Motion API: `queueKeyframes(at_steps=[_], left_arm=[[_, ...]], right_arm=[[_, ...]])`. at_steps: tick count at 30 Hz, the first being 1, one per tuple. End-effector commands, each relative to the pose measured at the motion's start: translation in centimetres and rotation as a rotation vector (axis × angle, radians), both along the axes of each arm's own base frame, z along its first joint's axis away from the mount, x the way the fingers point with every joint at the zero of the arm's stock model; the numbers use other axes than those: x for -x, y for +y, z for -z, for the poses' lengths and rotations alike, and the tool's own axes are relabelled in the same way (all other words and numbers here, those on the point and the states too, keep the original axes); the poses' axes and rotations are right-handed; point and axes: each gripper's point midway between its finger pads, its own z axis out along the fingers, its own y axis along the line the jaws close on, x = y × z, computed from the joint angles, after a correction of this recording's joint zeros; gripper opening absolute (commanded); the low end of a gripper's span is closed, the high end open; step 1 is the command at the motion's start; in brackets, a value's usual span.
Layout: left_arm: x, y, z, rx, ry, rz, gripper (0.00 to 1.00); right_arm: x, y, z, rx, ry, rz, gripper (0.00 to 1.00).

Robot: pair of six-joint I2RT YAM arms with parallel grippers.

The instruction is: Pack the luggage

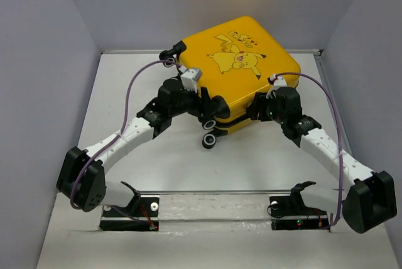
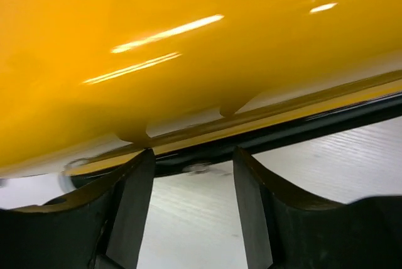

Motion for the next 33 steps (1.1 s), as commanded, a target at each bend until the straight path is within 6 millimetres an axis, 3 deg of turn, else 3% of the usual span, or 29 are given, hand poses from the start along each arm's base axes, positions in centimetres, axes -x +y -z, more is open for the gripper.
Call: queueKeyframes(at_steps=[1,2,3,4,5,7,11,13,16,19,25,28,33], left_arm=[[11.5,-3.4,3.0,0.024,0.337,0.351,0.66],[11.0,-3.1,0.7,0.031,0.287,0.326,0.67],[11.0,-2.6,0.8,0.012,0.280,0.302,0.68],[10.1,-2.1,-0.5,-0.012,0.240,0.256,0.71],[9.9,-1.6,-1.8,-0.010,0.201,0.236,0.73],[9.4,-0.9,-2.7,-0.017,0.169,0.196,0.79],[10.3,-0.3,-1.3,-0.029,0.184,0.211,0.88],[11.3,-0.6,-0.1,-0.018,0.212,0.255,0.93],[11.3,-1.0,0.0,-0.002,0.206,0.276,0.99],[10.9,-1.3,-0.1,-0.015,0.193,0.282,0.99],[8.7,-1.8,2.7,-0.117,0.204,0.254,0.99],[8.5,-2.9,3.3,-0.107,0.215,0.290,0.99],[6.9,-3.8,2.5,-0.106,0.181,0.273,0.99]], right_arm=[[2.6,2.9,-4.0,-0.129,-0.110,-0.181,0.61],[4.0,3.0,-3.1,-0.157,-0.092,-0.200,0.61],[4.3,3.2,-3.7,-0.178,-0.104,-0.217,0.59],[5.3,3.3,-2.1,-0.187,-0.073,-0.238,0.55],[5.8,3.2,-1.9,-0.193,-0.076,-0.236,0.51],[5.9,2.1,-0.2,-0.166,-0.060,-0.175,0.42],[5.8,0.9,-0.7,-0.167,-0.096,-0.104,0.23],[5.5,0.7,-0.8,-0.162,-0.097,-0.086,0.23],[5.3,1.0,0.0,-0.162,-0.059,-0.093,0.29],[5.4,1.4,0.4,-0.176,-0.046,-0.105,0.51],[5.6,1.2,0.9,-0.163,-0.040,-0.107,0.72],[5.3,1.2,1.1,-0.152,-0.035,-0.099,0.72],[4.7,1.3,1.4,-0.134,-0.028,-0.103,0.71]])
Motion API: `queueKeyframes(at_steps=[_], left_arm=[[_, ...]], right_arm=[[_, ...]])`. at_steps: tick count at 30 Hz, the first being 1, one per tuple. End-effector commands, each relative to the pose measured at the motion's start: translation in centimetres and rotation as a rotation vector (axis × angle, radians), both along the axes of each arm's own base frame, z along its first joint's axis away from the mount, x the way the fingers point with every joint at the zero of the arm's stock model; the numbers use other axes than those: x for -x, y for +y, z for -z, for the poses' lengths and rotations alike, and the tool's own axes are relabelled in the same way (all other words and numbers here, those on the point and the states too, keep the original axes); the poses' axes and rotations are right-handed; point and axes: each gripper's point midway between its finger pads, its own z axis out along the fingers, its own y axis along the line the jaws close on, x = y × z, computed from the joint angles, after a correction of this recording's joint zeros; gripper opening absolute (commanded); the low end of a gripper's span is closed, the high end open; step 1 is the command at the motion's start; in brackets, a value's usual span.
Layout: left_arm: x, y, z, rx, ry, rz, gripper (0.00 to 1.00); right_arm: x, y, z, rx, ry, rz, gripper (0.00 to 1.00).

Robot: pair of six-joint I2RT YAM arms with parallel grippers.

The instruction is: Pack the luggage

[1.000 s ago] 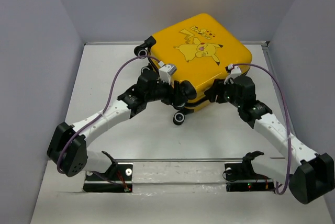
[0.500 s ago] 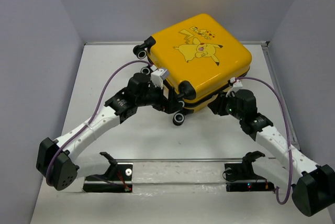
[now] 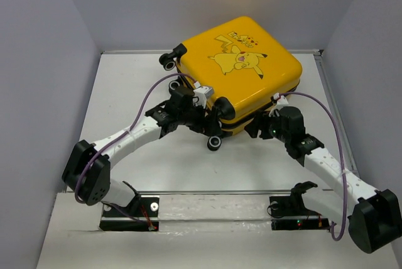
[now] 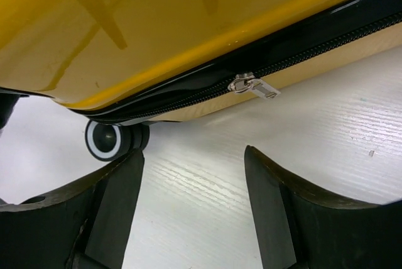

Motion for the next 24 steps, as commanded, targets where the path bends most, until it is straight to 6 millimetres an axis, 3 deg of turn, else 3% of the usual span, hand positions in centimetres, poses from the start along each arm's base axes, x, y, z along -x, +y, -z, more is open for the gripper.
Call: queueKeyframes(at_steps=[1,8,11,15,18,19,20,21,22,24], left_arm=[[-2.0,-1.9,-4.1,0.071,-0.117,0.022,0.99],[-4.2,-1.6,-4.3,0.006,-0.207,-0.070,0.99],[-4.3,-2.1,-4.7,0.026,-0.232,-0.067,0.95],[-3.6,-2.8,-4.5,0.040,-0.218,-0.016,0.77],[-2.9,-2.9,-3.6,0.033,-0.195,0.015,0.54],[-2.6,-2.9,-3.5,0.036,-0.187,0.026,0.37],[-2.5,-2.9,-3.4,0.035,-0.185,0.029,0.31],[-2.5,-2.9,-3.3,0.031,-0.181,0.032,0.16],[-2.5,-2.9,-3.3,0.030,-0.178,0.031,0.07],[-2.5,-2.8,-3.8,0.033,-0.183,0.027,0.06]], right_arm=[[-1.3,0.5,-2.1,-0.007,-0.076,-0.009,0.71],[-1.2,0.5,-1.5,-0.001,-0.069,-0.016,0.77],[-1.6,0.4,-1.6,0.003,-0.074,-0.002,0.79],[-2.4,-0.3,-2.2,0.032,-0.104,0.038,0.77],[-3.0,-0.7,-2.9,0.061,-0.133,0.049,0.72],[-3.1,-0.9,-2.9,0.075,-0.134,0.054,0.69],[-3.2,-1.0,-2.9,0.084,-0.136,0.055,0.67],[-3.3,-1.0,-2.7,0.098,-0.134,0.052,0.66],[-3.4,-1.1,-2.7,0.106,-0.135,0.052,0.65],[-3.6,-1.0,-2.8,0.117,-0.144,0.036,0.64]])
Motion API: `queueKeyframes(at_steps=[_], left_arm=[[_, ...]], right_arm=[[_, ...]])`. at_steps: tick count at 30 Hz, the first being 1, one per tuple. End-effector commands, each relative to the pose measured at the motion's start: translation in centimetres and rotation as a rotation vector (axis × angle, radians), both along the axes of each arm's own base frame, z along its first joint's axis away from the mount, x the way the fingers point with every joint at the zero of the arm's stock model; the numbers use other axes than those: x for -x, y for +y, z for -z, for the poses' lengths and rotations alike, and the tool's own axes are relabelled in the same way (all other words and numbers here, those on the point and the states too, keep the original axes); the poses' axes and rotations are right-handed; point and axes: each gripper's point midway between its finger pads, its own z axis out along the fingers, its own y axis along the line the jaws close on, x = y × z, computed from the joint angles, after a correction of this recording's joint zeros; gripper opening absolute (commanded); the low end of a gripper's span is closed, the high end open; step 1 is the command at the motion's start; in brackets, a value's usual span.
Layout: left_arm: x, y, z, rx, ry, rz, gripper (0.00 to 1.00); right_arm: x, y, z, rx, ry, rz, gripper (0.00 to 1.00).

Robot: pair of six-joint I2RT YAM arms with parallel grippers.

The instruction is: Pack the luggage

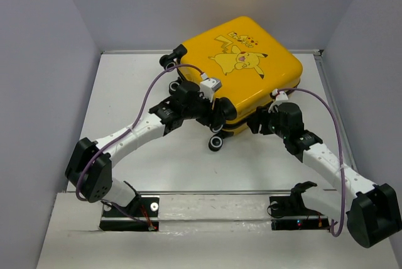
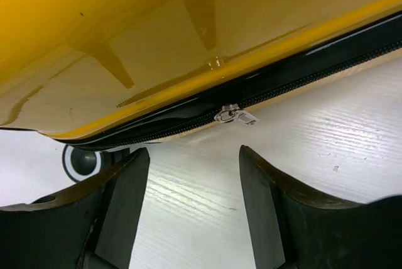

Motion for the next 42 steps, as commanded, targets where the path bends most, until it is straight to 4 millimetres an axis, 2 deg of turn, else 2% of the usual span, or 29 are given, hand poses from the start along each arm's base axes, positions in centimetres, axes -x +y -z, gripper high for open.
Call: queueKeyframes(at_steps=[1,3,5,9,10,11,13,15,18,19,22,24,26,29,30,36,38,42], left_arm=[[0.2,-0.3,-1.4,0.024,0.001,-0.001,0.06],[0.5,-0.6,-3.7,0.074,-0.018,0.011,0.06],[1.0,-0.6,-5.8,0.120,-0.040,0.023,0.06],[1.6,-0.6,-10.0,0.206,-0.072,0.026,0.06],[1.7,-0.6,-10.6,0.221,-0.071,0.027,0.06],[2.0,-0.6,-11.5,0.244,-0.067,0.031,0.06],[2.0,-0.7,-13.2,0.275,-0.081,0.027,0.06],[2.0,-0.6,-14.8,0.300,-0.096,0.016,0.06],[1.8,-0.4,-15.8,0.310,-0.113,0.003,0.06],[1.7,-0.3,-15.7,0.306,-0.113,-0.005,0.06],[1.5,0.0,-14.2,0.280,-0.089,-0.026,0.06],[1.5,0.4,-12.9,0.262,-0.071,-0.035,0.06],[1.3,0.6,-12.3,0.254,-0.069,-0.052,0.06],[0.6,1.4,-10.7,0.219,-0.062,-0.112,0.06],[0.5,1.6,-10.0,0.205,-0.056,-0.126,0.06],[0.0,2.1,-8.5,0.184,-0.046,-0.172,0.06],[-0.1,2.3,-8.3,0.179,-0.047,-0.182,0.06],[0.1,2.3,-8.0,0.174,-0.044,-0.177,0.06]], right_arm=[[-1.8,0.0,-2.5,0.040,-0.099,-0.008,0.63],[-2.3,-0.3,-2.7,0.072,-0.118,-0.001,0.61],[-3.0,-0.8,-2.7,0.105,-0.126,0.020,0.54],[-3.3,-1.0,-2.2,0.124,-0.129,-0.004,0.52],[-3.5,-0.7,-2.6,0.112,-0.155,-0.017,0.52],[-3.3,0.1,-3.0,0.087,-0.178,-0.062,0.53],[-3.0,0.4,-3.0,0.074,-0.189,-0.093,0.56],[-2.8,0.8,-3.2,0.061,-0.202,-0.119,0.66],[-3.1,1.0,-3.2,0.034,-0.222,-0.138,0.68],[-3.3,1.0,-3.3,0.019,-0.229,-0.148,0.66],[-4.2,1.1,-3.2,0.014,-0.254,-0.152,0.51],[-4.5,0.8,-2.4,0.024,-0.252,-0.134,0.50],[-4.9,0.3,-2.3,0.020,-0.278,-0.108,0.48],[-5.2,-0.1,-2.9,0.004,-0.329,-0.067,0.48],[-5.0,-0.4,-2.2,0.003,-0.320,-0.053,0.48],[-5.3,-1.6,-2.6,-0.019,-0.350,0.044,0.52],[-5.8,-2.7,-2.4,-0.012,-0.339,0.120,0.47],[-6.0,-2.6,-2.1,-0.020,-0.335,0.127,0.42]])
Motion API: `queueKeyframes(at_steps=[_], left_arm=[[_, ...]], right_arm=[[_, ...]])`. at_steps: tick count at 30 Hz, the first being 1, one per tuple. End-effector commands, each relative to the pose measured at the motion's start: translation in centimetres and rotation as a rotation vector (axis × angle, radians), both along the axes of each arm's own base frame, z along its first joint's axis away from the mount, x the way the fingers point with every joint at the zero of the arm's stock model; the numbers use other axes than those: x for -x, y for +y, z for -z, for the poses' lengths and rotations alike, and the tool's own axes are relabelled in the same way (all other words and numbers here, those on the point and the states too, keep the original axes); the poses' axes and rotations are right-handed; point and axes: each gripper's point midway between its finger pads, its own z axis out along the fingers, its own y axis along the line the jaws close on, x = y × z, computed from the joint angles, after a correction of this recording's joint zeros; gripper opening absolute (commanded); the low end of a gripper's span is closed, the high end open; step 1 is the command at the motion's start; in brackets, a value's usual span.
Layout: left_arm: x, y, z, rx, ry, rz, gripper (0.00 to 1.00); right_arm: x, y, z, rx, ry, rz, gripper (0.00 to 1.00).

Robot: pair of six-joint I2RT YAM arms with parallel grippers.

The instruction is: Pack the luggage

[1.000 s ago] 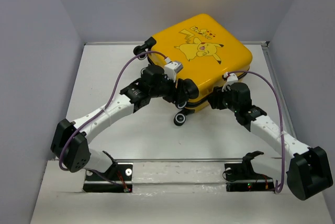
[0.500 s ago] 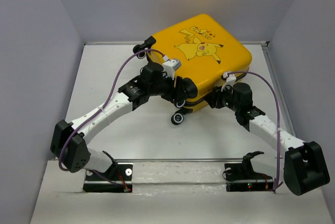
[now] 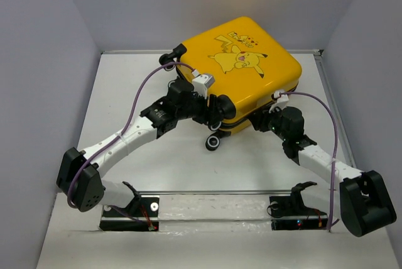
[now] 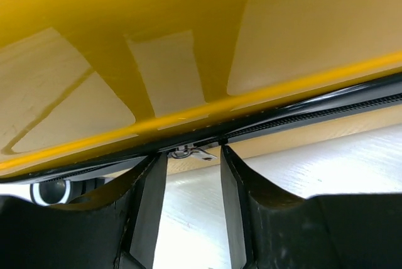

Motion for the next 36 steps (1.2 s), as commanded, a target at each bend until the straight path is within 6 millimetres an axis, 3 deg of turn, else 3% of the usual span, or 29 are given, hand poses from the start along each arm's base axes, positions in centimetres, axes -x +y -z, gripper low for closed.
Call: queueKeyframes(at_steps=[1,10,16,20,22,23,24,28,31,35,36], left_arm=[[-0.2,0.9,-4.7,0.110,-0.067,-0.076,0.06],[-0.3,0.6,-3.4,0.103,-0.046,-0.070,0.06],[-0.6,0.1,-3.4,0.118,-0.040,-0.070,0.06],[-1.1,-1.5,-4.7,0.175,-0.039,-0.028,0.06],[-1.5,-2.1,-5.9,0.202,-0.049,-0.024,0.06],[-1.7,-2.4,-6.1,0.209,-0.050,-0.024,0.06],[-2.0,-2.5,-6.4,0.212,-0.055,-0.026,0.06],[-2.5,-3.0,-7.6,0.231,-0.069,-0.028,0.06],[-2.7,-2.9,-7.4,0.237,-0.063,-0.033,0.06],[-2.8,-1.7,-7.3,0.237,-0.064,-0.056,0.06],[-2.9,-1.3,-7.2,0.234,-0.067,-0.063,0.06]], right_arm=[[-2.6,-1.8,-2.1,-0.013,-0.107,0.129,0.41],[-2.2,0.3,-3.1,-0.059,-0.178,0.012,0.08],[-0.3,1.3,-4.3,-0.175,-0.191,-0.042,0.07],[2.1,4.6,-3.6,-0.192,-0.127,-0.116,0.07],[5.3,9.0,-3.4,-0.180,-0.104,-0.231,0.07],[6.3,10.1,-3.3,-0.180,-0.097,-0.246,0.07],[9.1,12.8,-3.1,-0.189,-0.077,-0.340,0.07],[14.0,16.6,-1.2,-0.159,0.007,-0.439,0.07],[14.3,16.9,0.4,-0.117,0.049,-0.416,0.07],[12.9,13.6,2.1,-0.055,0.065,-0.244,0.07],[12.4,12.9,1.3,-0.077,0.054,-0.210,0.07]])
